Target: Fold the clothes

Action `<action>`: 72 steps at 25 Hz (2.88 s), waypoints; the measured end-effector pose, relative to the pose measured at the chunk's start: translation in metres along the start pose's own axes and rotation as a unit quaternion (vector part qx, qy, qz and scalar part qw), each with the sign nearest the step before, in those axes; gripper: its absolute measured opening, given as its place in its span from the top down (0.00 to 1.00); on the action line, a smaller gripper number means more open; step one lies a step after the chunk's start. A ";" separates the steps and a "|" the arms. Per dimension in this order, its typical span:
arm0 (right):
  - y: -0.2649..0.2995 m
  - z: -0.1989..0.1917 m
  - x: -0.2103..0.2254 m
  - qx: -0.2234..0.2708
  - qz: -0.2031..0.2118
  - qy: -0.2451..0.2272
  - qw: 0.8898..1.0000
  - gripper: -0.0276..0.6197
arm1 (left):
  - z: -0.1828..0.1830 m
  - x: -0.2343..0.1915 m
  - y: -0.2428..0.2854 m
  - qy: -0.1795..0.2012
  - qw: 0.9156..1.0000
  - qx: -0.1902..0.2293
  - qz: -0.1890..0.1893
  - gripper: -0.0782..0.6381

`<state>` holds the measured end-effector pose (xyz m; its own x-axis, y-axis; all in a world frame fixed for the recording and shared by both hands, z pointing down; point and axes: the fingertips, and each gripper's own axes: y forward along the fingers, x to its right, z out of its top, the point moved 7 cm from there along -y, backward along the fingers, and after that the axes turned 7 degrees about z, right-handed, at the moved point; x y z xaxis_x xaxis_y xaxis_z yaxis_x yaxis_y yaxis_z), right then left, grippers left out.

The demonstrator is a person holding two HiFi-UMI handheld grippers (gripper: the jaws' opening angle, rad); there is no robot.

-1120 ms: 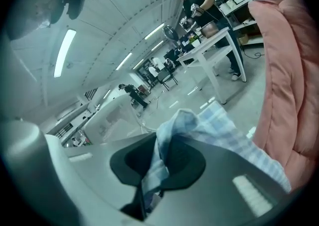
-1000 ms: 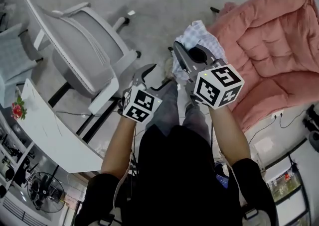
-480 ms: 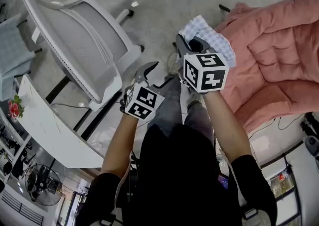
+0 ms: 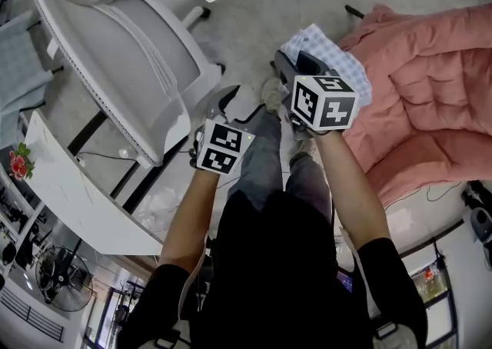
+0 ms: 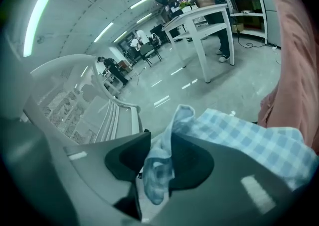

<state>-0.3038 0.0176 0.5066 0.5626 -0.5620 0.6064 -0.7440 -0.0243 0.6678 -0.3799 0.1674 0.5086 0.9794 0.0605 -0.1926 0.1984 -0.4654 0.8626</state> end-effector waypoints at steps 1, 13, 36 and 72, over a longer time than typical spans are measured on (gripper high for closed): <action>0.001 -0.001 -0.001 0.000 0.002 0.000 1.000 0.75 | -0.001 -0.001 0.000 -0.003 1.000 -0.001 0.000 0.48; 0.002 -0.007 -0.015 0.001 0.030 -0.015 0.999 0.57 | -0.006 0.004 0.000 0.005 1.000 -0.010 -0.015 0.48; -0.193 -0.106 0.118 0.144 -0.113 0.104 0.978 0.65 | 0.070 0.134 0.033 0.201 0.971 0.014 -0.132 0.48; -0.141 -0.230 0.229 0.161 0.123 0.260 0.944 0.49 | -0.047 0.221 0.054 0.122 0.992 -0.011 -0.002 0.50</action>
<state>0.0131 0.0828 0.6510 0.3979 -0.1030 0.9116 -0.8988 -0.2428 0.3649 -0.1511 0.1974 0.5351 0.9580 0.2756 -0.0791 0.2001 -0.4447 0.8730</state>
